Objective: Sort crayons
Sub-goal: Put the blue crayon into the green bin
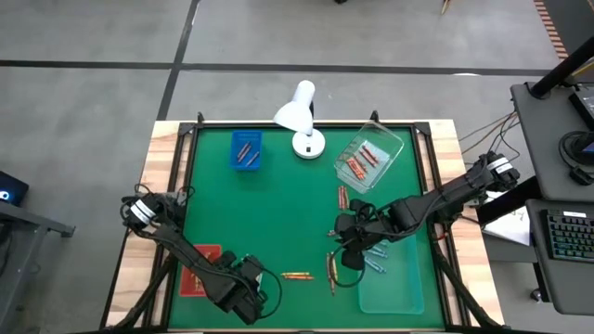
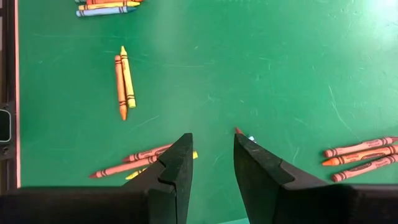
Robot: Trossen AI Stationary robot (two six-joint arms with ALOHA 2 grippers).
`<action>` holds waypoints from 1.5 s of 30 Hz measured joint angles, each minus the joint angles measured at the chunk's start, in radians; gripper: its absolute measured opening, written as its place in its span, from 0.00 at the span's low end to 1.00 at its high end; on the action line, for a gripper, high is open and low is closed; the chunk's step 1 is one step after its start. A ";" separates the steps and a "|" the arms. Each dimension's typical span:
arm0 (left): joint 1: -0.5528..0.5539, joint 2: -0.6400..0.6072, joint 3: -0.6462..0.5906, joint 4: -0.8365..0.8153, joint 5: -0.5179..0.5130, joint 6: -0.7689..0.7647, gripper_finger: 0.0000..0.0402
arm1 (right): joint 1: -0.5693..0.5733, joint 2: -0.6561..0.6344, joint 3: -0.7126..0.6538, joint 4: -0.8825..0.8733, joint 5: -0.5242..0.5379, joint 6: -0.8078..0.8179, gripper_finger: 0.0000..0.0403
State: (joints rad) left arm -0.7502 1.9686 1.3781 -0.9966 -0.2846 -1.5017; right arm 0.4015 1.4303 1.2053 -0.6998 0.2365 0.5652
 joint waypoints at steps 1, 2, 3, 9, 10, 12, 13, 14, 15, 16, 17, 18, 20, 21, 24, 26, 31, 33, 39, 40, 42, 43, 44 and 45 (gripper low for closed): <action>0.000 0.000 0.000 0.000 -0.007 0.000 0.24 | 0.000 0.000 0.000 0.000 0.000 0.000 0.26; -0.001 0.000 0.000 0.000 -0.015 0.000 0.24 | 0.000 0.000 0.000 0.000 0.000 0.000 0.26; -0.001 0.000 0.000 0.000 -0.021 0.000 0.24 | 0.000 0.000 0.000 0.000 0.000 0.000 0.26; -0.001 0.000 -0.011 0.003 -0.023 0.000 0.24 | 0.000 0.000 0.000 0.002 0.000 0.001 0.26; -0.001 0.000 -0.012 0.003 -0.023 0.000 0.24 | 0.000 0.000 0.000 0.002 0.000 0.001 0.26; -0.001 0.003 -0.012 0.010 -0.023 0.000 0.24 | 0.000 0.000 0.000 0.002 0.000 0.001 0.26; -0.001 0.007 -0.012 0.010 -0.023 0.000 0.24 | 0.000 0.000 0.000 0.002 0.000 0.001 0.26; -0.001 0.009 -0.012 0.009 -0.023 0.000 0.24 | 0.000 0.000 0.000 0.002 0.000 0.001 0.26; -0.001 0.012 -0.013 0.009 -0.023 0.000 0.24 | 0.000 0.000 0.000 0.002 0.001 0.001 0.26; -0.001 0.014 -0.013 0.010 -0.023 0.000 0.24 | 0.000 0.000 0.000 0.002 0.000 0.001 0.26; -0.001 0.017 -0.013 0.010 -0.023 0.000 0.24 | 0.000 0.000 0.000 0.002 0.000 0.001 0.26; -0.001 0.020 -0.013 0.010 -0.023 0.000 0.24 | 0.000 0.000 0.000 0.002 0.000 0.001 0.26; -0.001 0.025 -0.013 0.010 -0.023 0.000 0.24 | 0.000 0.000 0.000 0.002 0.000 0.001 0.26; -0.001 0.027 -0.013 0.011 -0.023 0.000 0.24 | 0.000 0.000 0.000 0.002 0.001 0.001 0.26; -0.001 0.034 -0.013 0.011 -0.023 0.000 0.24 | 0.000 0.000 0.000 0.002 0.001 0.001 0.26; -0.001 0.040 -0.013 0.011 -0.023 0.000 0.24 | 0.000 0.000 0.000 0.002 0.001 0.001 0.26; -0.001 0.044 -0.013 0.011 -0.023 0.011 0.24 | 0.000 0.000 0.000 0.003 0.001 0.001 0.26; -0.001 0.044 -0.013 0.010 -0.023 0.011 0.24 | 0.000 0.000 0.000 0.003 0.001 0.001 0.26; -0.001 0.044 -0.013 0.011 -0.023 0.011 0.24 | 0.000 0.000 0.000 0.003 0.001 0.001 0.26; -0.002 0.044 -0.013 0.011 -0.023 0.010 0.24 | 0.000 0.000 0.000 0.003 0.001 0.001 0.26; -0.003 0.044 -0.014 0.011 -0.023 0.005 0.24 | 0.000 0.000 0.000 0.003 0.001 0.001 0.26; -0.004 0.044 -0.016 0.013 -0.023 0.003 0.24 | 0.000 0.000 0.000 0.003 0.001 0.001 0.26; -0.005 0.044 -0.020 0.014 -0.023 0.001 0.24 | 0.000 0.000 0.000 0.003 0.001 0.001 0.26; -0.007 0.044 -0.025 0.017 -0.023 -0.004 0.24 | 0.000 0.000 0.000 0.003 0.001 0.001 0.26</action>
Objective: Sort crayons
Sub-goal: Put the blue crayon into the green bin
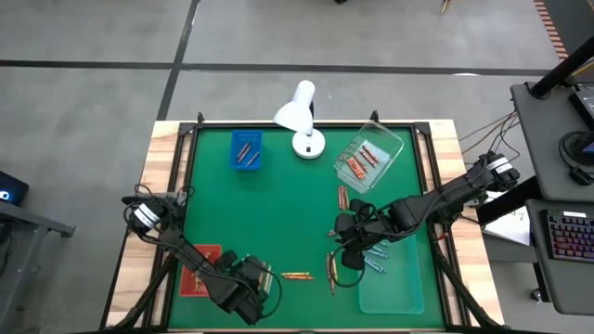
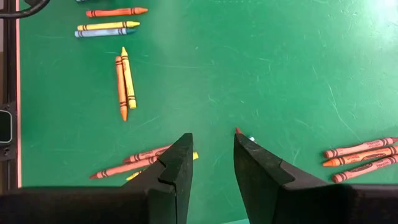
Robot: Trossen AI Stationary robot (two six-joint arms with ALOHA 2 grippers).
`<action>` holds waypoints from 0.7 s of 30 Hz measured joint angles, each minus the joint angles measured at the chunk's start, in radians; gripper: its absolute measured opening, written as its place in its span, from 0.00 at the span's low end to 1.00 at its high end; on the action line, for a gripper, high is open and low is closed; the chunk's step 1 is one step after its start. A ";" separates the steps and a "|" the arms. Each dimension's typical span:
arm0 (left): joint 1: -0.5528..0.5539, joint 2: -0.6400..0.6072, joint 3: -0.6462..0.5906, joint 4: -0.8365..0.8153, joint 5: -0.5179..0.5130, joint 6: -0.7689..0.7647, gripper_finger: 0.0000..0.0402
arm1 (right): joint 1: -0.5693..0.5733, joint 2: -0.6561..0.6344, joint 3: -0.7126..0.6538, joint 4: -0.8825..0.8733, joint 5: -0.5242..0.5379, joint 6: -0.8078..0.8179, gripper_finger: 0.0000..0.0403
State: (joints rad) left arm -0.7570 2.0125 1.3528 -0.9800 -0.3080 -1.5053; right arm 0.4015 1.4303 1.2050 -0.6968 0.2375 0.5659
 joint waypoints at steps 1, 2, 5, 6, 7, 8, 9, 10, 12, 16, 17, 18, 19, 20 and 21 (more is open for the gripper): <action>-0.001 0.000 -0.006 0.005 0.000 -0.006 0.24 | 0.000 0.000 -0.001 0.000 0.000 0.000 0.26; -0.003 0.000 -0.014 0.016 0.000 -0.010 0.24 | 0.000 0.000 -0.002 0.000 0.000 0.000 0.26; -0.005 -0.005 -0.039 0.055 -0.009 -0.018 0.24 | 0.000 0.000 -0.005 0.000 0.000 0.000 0.26; -0.004 -0.006 -0.047 0.068 -0.011 -0.019 0.24 | 0.000 0.000 -0.006 0.000 0.000 0.000 0.26; -0.004 -0.008 -0.053 0.078 -0.010 -0.019 0.23 | 0.000 0.000 -0.007 0.000 0.000 0.000 0.26; -0.004 -0.008 -0.056 0.083 -0.010 -0.019 0.22 | 0.000 0.000 -0.007 0.000 0.000 0.000 0.26; -0.005 -0.008 -0.057 0.085 -0.011 -0.019 0.21 | 0.000 0.000 -0.007 0.000 0.000 0.000 0.26; -0.005 -0.008 -0.057 0.087 -0.011 -0.019 0.20 | 0.000 0.000 -0.007 0.000 0.000 0.000 0.26; -0.005 -0.008 -0.057 0.091 -0.010 -0.017 0.15 | 0.000 0.000 -0.007 0.000 0.000 0.003 0.26; -0.005 -0.006 -0.057 0.097 -0.021 -0.011 0.04 | 0.000 0.000 -0.007 0.000 0.000 0.003 0.26; -0.005 -0.006 -0.057 0.097 -0.025 -0.002 0.03 | 0.000 0.000 -0.007 0.000 0.000 0.003 0.26; -0.006 -0.006 -0.056 0.097 -0.034 0.012 0.02 | 0.000 0.000 -0.007 0.000 0.000 0.003 0.26; -0.006 -0.006 -0.055 0.097 -0.039 0.026 0.02 | 0.001 0.000 -0.009 0.003 0.001 0.003 0.26; -0.006 -0.006 -0.054 0.095 -0.044 0.040 0.02 | 0.002 0.000 -0.012 0.003 0.003 0.003 0.26; -0.006 -0.006 -0.054 0.094 -0.049 0.048 0.01 | 0.004 0.000 -0.016 0.003 0.003 0.003 0.26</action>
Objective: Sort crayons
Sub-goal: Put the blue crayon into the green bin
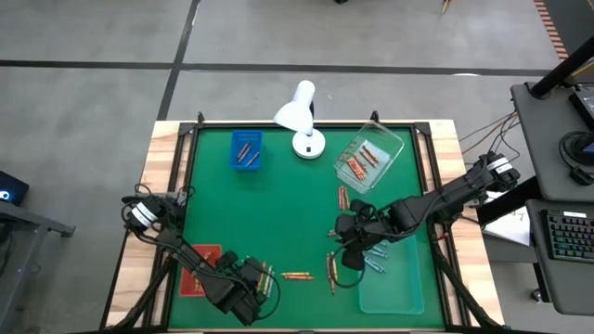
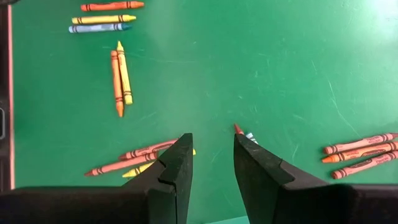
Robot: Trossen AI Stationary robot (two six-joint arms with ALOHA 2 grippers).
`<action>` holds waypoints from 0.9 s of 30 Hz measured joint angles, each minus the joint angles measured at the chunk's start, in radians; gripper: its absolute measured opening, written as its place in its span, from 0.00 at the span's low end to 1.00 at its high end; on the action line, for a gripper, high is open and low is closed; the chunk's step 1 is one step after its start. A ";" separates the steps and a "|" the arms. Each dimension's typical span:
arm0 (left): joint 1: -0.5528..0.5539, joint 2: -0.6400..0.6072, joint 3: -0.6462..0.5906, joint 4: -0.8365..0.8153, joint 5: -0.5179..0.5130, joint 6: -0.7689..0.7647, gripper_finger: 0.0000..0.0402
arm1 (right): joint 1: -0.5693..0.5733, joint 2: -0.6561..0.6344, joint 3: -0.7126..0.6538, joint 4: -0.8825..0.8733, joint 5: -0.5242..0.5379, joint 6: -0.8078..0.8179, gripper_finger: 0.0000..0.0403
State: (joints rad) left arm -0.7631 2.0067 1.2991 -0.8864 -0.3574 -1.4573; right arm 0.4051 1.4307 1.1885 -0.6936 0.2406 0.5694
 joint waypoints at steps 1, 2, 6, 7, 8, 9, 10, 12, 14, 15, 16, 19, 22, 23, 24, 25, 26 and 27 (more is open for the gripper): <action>0.000 -0.002 0.000 -0.001 -0.005 0.009 0.01 | 0.003 0.000 -0.006 0.001 0.004 0.000 0.26; 0.000 -0.005 0.000 -0.003 -0.011 0.019 0.01 | 0.005 0.000 -0.012 0.004 0.008 0.000 0.26; 0.006 -0.039 -0.006 -0.009 -0.083 0.070 0.00 | 0.022 0.000 -0.038 0.026 0.023 0.015 0.26; 0.007 -0.056 -0.006 -0.008 -0.110 0.085 0.00 | 0.026 0.000 -0.044 0.040 0.024 0.015 0.26; 0.008 -0.074 -0.005 -0.008 -0.139 0.101 0.00 | 0.029 0.000 -0.051 0.058 0.024 0.014 0.26; 0.008 -0.092 -0.004 -0.008 -0.160 0.118 0.00 | 0.030 0.000 -0.059 0.083 0.025 0.010 0.26; 0.008 -0.108 -0.004 -0.007 -0.183 0.137 0.00 | 0.031 0.000 -0.069 0.120 0.026 0.003 0.26; 0.011 -0.140 -0.004 -0.003 -0.233 0.192 0.00 | 0.032 0.000 -0.095 0.202 0.026 -0.026 0.26; 0.015 -0.182 -0.004 0.019 -0.289 0.283 0.00 | 0.031 0.000 -0.128 0.307 0.026 -0.078 0.26; 0.017 -0.202 -0.004 0.039 -0.317 0.339 0.00 | 0.031 0.000 -0.147 0.369 0.026 -0.108 0.26; 0.020 -0.222 -0.004 0.060 -0.343 0.399 0.00 | 0.031 0.000 -0.168 0.431 0.025 -0.136 0.26; 0.028 -0.280 -0.008 0.154 -0.401 0.602 0.00 | 0.031 0.000 -0.229 0.606 0.025 -0.218 0.26; 0.050 -0.343 -0.014 0.230 -0.472 0.783 0.00 | 0.029 0.000 -0.270 0.733 0.024 -0.296 0.26; 0.062 -0.362 -0.020 0.245 -0.498 0.826 0.00 | 0.029 0.000 -0.277 0.763 0.024 -0.316 0.26; 0.075 -0.383 -0.030 0.260 -0.517 0.865 0.00 | 0.029 0.000 -0.284 0.790 0.024 -0.333 0.26; 0.087 -0.404 -0.046 0.280 -0.527 0.907 0.00 | 0.029 0.000 -0.288 0.815 0.024 -0.351 0.26; 0.102 -0.428 -0.068 0.314 -0.539 0.951 0.00 | 0.029 0.000 -0.292 0.846 0.024 -0.367 0.26; 0.118 -0.452 -0.095 0.367 -0.543 1.001 0.00 | 0.029 0.000 -0.294 0.872 0.025 -0.386 0.26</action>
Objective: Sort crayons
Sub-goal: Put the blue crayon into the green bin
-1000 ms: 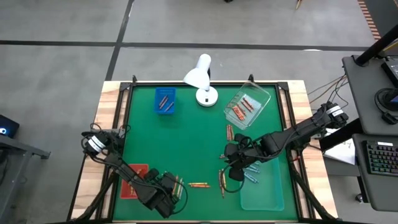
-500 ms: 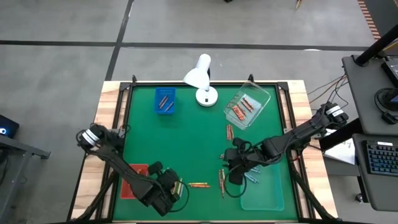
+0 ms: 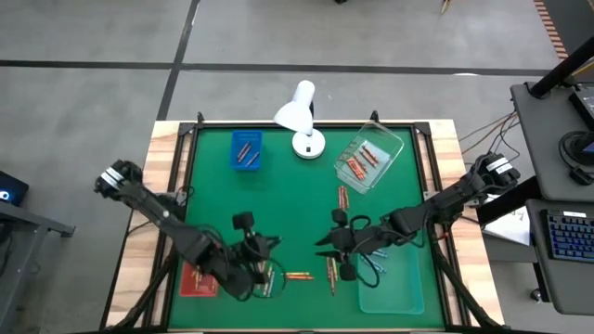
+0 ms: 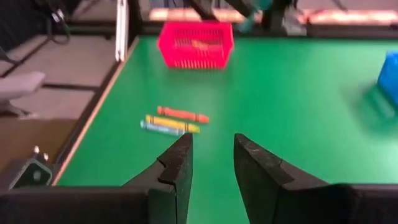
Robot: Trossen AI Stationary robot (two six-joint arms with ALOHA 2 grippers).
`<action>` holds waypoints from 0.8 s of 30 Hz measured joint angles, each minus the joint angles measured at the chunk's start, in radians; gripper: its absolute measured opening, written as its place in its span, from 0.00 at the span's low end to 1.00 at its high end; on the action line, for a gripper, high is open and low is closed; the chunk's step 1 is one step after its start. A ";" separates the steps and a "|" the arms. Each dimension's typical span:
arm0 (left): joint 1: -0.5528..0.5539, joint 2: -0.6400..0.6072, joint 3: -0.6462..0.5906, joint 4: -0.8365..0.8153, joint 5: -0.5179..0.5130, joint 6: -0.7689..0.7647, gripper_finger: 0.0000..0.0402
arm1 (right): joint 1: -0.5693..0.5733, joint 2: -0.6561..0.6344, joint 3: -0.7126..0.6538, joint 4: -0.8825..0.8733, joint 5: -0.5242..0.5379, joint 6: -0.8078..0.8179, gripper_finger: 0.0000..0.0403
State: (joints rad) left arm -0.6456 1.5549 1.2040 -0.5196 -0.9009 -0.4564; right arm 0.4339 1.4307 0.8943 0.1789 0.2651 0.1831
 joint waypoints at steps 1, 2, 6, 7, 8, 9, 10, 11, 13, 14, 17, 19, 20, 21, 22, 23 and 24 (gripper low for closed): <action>0.013 -0.026 -0.032 0.069 -0.001 0.053 0.00 | 0.000 0.000 0.000 0.024 0.000 -0.021 0.26; 0.023 -0.052 -0.071 0.147 0.000 0.109 0.00 | 0.000 0.000 -0.001 0.049 0.000 -0.038 0.26; 0.065 -0.146 -0.259 0.582 0.090 0.354 0.00 | 0.000 0.000 -0.013 0.150 0.010 -0.109 0.26; 0.076 -0.165 -0.312 0.706 0.135 0.406 0.00 | 0.000 0.000 -0.019 0.177 0.024 -0.125 0.26; 0.087 -0.180 -0.363 0.838 0.189 0.448 0.00 | 0.000 0.000 -0.025 0.204 0.043 -0.138 0.26; 0.098 -0.192 -0.412 0.960 0.241 0.481 0.00 | 0.000 0.000 -0.031 0.228 0.062 -0.150 0.26; 0.109 -0.201 -0.457 1.068 0.283 0.503 0.00 | -0.002 0.000 -0.034 0.252 0.078 -0.157 0.26; 0.120 -0.204 -0.499 1.178 0.322 0.518 0.00 | -0.004 0.003 -0.037 0.273 0.088 -0.166 0.26; 0.142 -0.204 -0.567 1.351 0.378 0.537 0.00 | -0.011 0.016 -0.038 0.326 0.098 -0.184 0.26; 0.154 -0.199 -0.594 1.423 0.404 0.546 0.00 | -0.015 0.028 -0.038 0.356 0.101 -0.201 0.26; 0.184 -0.182 -0.646 1.560 0.464 0.567 0.00 | -0.036 0.073 -0.038 0.485 0.102 -0.236 0.26; 0.201 -0.175 -0.655 1.594 0.475 0.568 0.00 | -0.054 0.106 -0.036 0.560 0.103 -0.263 0.26; 0.207 -0.175 -0.659 1.594 0.474 0.569 0.00 | -0.062 0.123 -0.030 0.588 0.103 -0.271 0.26; 0.213 -0.176 -0.659 1.593 0.475 0.572 0.00 | -0.070 0.135 -0.025 0.609 0.102 -0.273 0.26; 0.218 -0.176 -0.659 1.593 0.475 0.578 0.00 | -0.079 0.140 -0.022 0.611 0.102 -0.272 0.26; 0.221 -0.176 -0.658 1.593 0.475 0.584 0.00 | -0.087 0.145 -0.016 0.609 0.102 -0.265 0.26; 0.223 -0.176 -0.658 1.592 0.475 0.592 0.00 | -0.096 0.150 -0.007 0.614 0.097 -0.259 0.26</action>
State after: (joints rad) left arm -0.4230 1.3785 0.5457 1.0725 -0.4263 0.1356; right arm 0.3382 1.5804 0.8875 0.7931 0.3619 -0.0762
